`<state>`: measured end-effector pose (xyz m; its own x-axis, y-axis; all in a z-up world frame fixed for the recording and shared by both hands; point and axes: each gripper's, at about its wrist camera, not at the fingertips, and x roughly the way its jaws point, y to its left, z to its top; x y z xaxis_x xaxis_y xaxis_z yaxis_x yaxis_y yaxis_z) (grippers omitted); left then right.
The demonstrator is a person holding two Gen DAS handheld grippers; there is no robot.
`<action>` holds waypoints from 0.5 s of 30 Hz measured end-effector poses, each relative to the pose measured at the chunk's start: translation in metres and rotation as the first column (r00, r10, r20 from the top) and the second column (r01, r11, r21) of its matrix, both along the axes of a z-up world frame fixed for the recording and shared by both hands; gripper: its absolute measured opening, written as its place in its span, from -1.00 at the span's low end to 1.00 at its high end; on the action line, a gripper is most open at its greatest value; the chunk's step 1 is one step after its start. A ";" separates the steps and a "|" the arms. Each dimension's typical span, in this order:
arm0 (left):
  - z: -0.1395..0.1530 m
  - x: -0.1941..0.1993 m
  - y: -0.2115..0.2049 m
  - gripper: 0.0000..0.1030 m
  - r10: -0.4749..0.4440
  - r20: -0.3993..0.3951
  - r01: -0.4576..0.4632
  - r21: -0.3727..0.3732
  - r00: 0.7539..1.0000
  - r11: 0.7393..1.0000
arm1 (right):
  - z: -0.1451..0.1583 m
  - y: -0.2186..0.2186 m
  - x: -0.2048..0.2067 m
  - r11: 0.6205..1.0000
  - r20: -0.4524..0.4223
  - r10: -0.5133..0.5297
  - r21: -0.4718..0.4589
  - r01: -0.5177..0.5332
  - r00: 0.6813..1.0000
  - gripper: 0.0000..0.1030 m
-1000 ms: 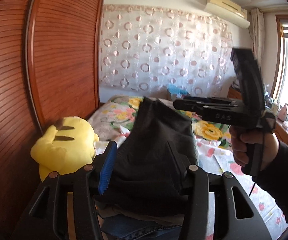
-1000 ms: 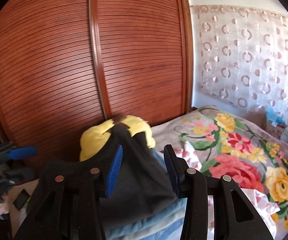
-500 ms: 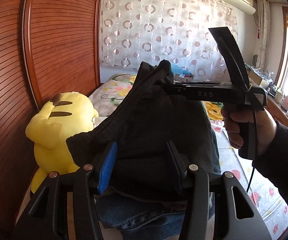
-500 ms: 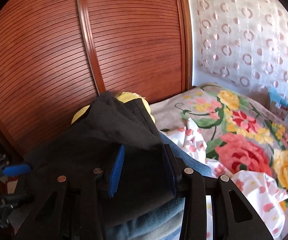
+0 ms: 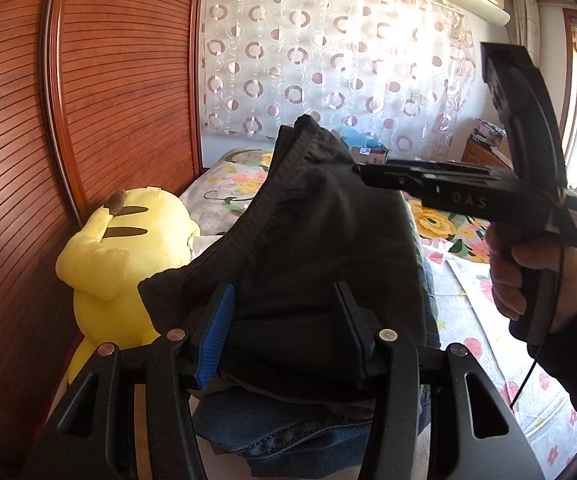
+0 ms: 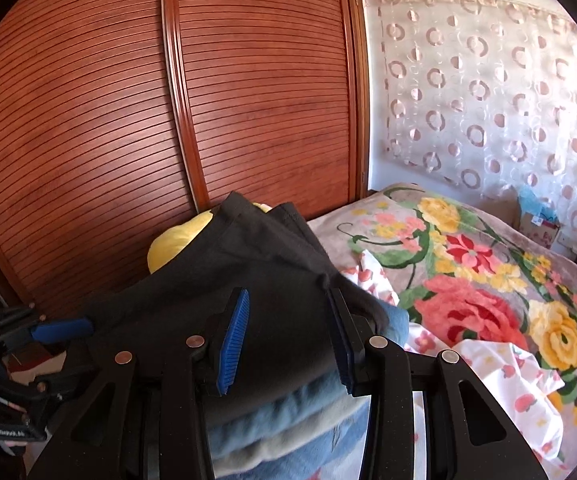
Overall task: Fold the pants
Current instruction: 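Lower the shorts onto the folded jeans stack with both grippers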
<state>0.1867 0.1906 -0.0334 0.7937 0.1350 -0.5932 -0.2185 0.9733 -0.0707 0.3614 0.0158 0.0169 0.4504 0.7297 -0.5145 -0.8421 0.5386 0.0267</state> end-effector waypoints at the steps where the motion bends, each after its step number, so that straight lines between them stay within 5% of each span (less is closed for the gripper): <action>1: 0.001 -0.001 0.000 0.03 0.000 0.001 0.000 0.002 1.000 1.000 | 0.000 -0.002 -0.004 1.000 -0.001 -0.005 -0.001 0.005 1.000 -0.21; 7: 0.006 -0.009 0.002 0.52 0.016 0.018 -0.016 0.008 1.000 1.000 | 0.005 -0.012 -0.016 1.000 -0.005 -0.024 0.008 0.024 1.000 -0.20; 15: 0.010 -0.017 0.000 0.70 0.039 0.003 -0.039 0.018 0.999 0.999 | 0.006 -0.019 -0.025 0.999 -0.012 -0.050 0.019 0.050 0.999 -0.09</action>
